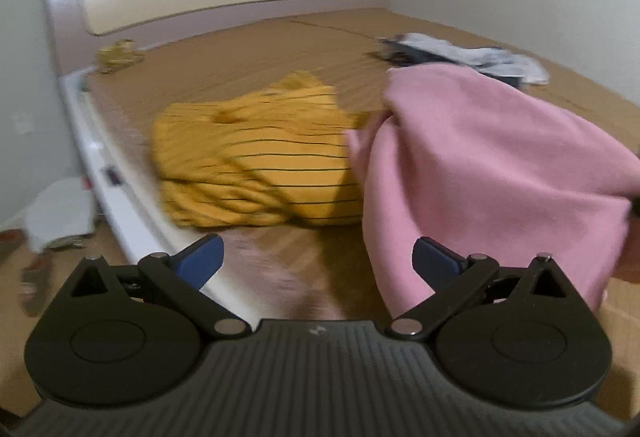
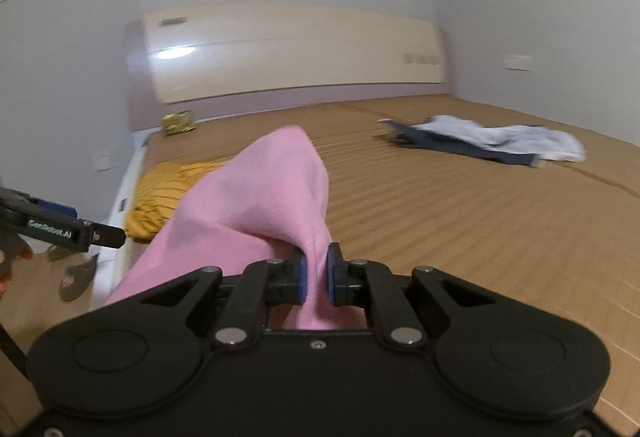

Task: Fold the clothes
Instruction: 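Lift the pink shirt with the right gripper and carry it across the bed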

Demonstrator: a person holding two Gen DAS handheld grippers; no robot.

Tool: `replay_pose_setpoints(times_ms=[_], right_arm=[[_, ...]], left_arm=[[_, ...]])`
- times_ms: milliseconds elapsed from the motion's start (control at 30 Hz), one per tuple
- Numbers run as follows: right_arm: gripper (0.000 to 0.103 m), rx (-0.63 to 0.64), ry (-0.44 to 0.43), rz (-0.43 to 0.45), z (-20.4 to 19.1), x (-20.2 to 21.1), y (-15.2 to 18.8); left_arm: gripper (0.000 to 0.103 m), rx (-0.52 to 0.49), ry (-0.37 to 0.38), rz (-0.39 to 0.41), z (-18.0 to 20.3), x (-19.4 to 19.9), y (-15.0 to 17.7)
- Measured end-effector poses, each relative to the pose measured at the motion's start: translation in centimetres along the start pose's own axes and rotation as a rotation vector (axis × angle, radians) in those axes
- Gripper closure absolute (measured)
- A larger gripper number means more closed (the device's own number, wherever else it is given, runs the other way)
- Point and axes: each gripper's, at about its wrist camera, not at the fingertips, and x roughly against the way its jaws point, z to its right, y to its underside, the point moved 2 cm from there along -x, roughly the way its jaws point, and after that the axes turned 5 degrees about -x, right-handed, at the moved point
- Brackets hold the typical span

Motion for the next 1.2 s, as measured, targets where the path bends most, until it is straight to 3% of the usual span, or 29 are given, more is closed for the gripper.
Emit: replay_pose_setpoints(times_ms=[167, 267, 467, 533, 633, 733, 800, 967, 1067, 1100, 1200], right_arm=[[0.093, -0.059, 0.150, 0.001, 4.4, 8.2, 1.9], [0.093, -0.105, 0.276, -0.002, 7.0, 13.3, 4.0], [0.092, -0.190, 0.517, -0.025, 12.1, 22.8, 7.6], [0.085, -0.195, 0.588, -0.047, 13.8, 24.9, 8.4], [0.065, -0.196, 0.641, -0.058, 14.2, 27.0, 9.0], [0.055, -0.183, 0.622, -0.026, 13.1, 28.4, 8.9], [0.048, -0.171, 0.547, 0.005, 11.8, 28.1, 8.7], [0.029, -0.086, 0.282, 0.010, 7.0, 23.9, 7.2], [0.026, -0.022, 0.164, -0.078, 3.9, 19.3, 6.7], [0.026, 0.012, 0.143, -0.103, 3.0, 17.6, 6.7], [0.025, 0.085, 0.200, -0.166, 0.9, 12.9, 7.2]], left_arm=[[0.001, -0.068, 0.159, 0.041, 5.4, -0.5, -0.2], [0.001, -0.084, 0.271, 0.023, 9.4, -0.7, 0.3], [0.001, -0.198, 0.382, -0.015, 17.5, -0.1, 1.5], [0.001, -0.247, 0.404, -0.020, 19.8, 0.7, 2.0], [0.001, -0.337, 0.416, -0.012, 23.5, 1.1, 2.6], [0.001, -0.428, 0.395, -0.010, 25.8, -0.6, 2.6], [0.001, -0.449, 0.352, -0.008, 26.5, -1.5, 2.3], [0.001, -0.367, 0.301, -0.011, 25.2, -2.6, 1.0], [0.001, -0.311, 0.287, -0.017, 23.5, -2.2, 0.5], [0.001, -0.297, 0.280, -0.016, 23.0, -2.1, 0.5], [0.001, -0.280, 0.253, -0.022, 22.0, -2.2, 0.4]])
